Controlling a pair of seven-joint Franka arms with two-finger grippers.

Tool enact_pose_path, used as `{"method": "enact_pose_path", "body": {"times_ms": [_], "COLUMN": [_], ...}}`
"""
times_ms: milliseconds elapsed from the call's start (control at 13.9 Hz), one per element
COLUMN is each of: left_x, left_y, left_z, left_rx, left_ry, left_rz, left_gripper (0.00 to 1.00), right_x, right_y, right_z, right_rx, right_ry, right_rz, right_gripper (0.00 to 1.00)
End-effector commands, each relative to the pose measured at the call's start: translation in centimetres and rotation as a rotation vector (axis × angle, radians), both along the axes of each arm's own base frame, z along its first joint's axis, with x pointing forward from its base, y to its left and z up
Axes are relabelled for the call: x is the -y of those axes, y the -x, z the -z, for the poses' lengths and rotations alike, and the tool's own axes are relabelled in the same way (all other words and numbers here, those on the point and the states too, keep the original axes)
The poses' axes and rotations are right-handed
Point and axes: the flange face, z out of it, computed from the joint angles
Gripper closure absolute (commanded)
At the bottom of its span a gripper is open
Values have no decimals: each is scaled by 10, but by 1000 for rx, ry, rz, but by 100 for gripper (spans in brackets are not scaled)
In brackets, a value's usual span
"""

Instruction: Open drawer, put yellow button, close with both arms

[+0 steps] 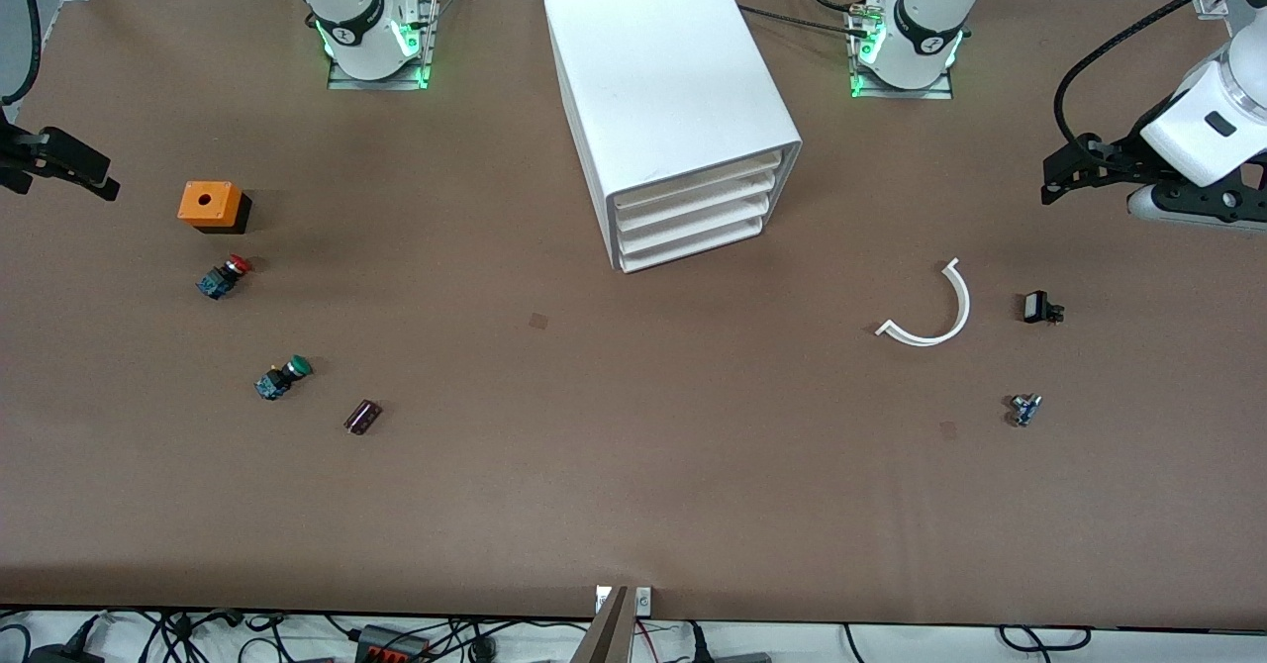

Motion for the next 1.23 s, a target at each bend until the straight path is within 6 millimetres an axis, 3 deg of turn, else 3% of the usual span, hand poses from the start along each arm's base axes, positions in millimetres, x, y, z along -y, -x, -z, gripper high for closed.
{"method": "enact_pose_path", "body": {"times_ms": [0, 1155], "left_x": [0, 12], "left_y": [0, -16], "left_z": [-6, 7], "left_rx": [-2, 19], "left_ry": [4, 5], "left_rz": [12, 28], "left_gripper": [0, 0], "right_x": [0, -2], "right_y": [7, 9], "right_z": [-1, 15], "right_rx": [5, -23], "right_ry": [13, -2], "right_rz": [-16, -14], "right_gripper": [0, 0]}}
